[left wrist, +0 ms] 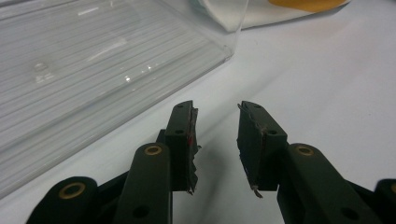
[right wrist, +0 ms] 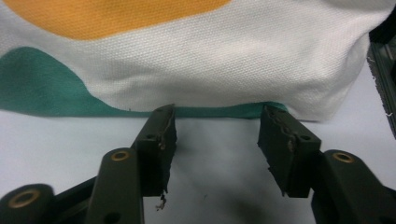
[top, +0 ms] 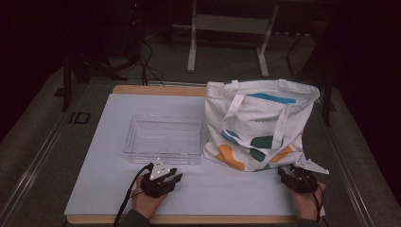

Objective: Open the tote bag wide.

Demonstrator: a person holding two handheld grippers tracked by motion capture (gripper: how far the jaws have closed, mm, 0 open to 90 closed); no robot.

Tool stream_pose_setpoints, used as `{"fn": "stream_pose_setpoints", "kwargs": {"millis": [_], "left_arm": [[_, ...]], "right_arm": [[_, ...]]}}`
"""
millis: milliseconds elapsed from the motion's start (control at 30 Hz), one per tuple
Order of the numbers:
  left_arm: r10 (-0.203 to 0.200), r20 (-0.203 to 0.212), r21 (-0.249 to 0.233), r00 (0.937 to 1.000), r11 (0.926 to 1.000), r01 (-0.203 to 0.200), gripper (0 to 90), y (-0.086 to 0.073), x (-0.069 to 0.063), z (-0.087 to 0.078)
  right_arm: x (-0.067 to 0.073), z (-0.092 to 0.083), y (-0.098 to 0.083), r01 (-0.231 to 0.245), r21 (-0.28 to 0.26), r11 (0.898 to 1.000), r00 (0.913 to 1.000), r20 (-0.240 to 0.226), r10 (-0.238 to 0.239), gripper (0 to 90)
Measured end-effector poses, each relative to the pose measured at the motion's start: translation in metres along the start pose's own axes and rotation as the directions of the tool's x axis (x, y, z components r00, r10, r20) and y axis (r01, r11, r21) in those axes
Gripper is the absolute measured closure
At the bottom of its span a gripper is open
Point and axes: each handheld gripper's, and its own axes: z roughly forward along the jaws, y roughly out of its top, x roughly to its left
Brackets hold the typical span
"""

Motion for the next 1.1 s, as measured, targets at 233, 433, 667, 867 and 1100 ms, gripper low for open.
{"fn": "stream_pose_setpoints", "kwargs": {"millis": [233, 433, 667, 867, 1100], "left_arm": [[0.018, -0.022, -0.003, 0.9996, 0.9998, -0.018, 65.0, -0.001, -0.003, 0.001], [0.042, -0.027, 0.012, 0.9988, 0.9991, -0.042, 62.1, -0.001, -0.005, 0.002], [0.014, -0.008, 0.008, 0.9999, 0.9999, -0.014, 64.6, 0.0, -0.002, 0.002], [0.018, 0.082, -0.051, 0.9964, 0.9986, -0.014, 64.2, 0.003, -0.006, -0.004], [0.031, 0.111, -0.068, 0.9934, 0.9974, -0.024, 64.8, 0.01, -0.008, -0.013]], "right_arm": [[-0.001, -0.006, -0.002, -0.029, -0.013, 0.999, 0.9993, -0.025, 0.029, 54.7], [0.003, -0.012, -0.001, -0.015, -0.02, 1.0, 0.9985, -0.054, 0.014, 62.4], [0.014, -0.021, 0.005, 0.032, -0.035, 0.999, 0.997, -0.069, -0.034, 63.8], [0.018, -0.029, 0.012, 0.032, -0.065, 0.997, 0.9945, -0.098, -0.039, 62.9], [0.02, -0.034, 0.02, 0.024, -0.074, 0.997, 0.9937, -0.107, -0.032, 53.6]]}}
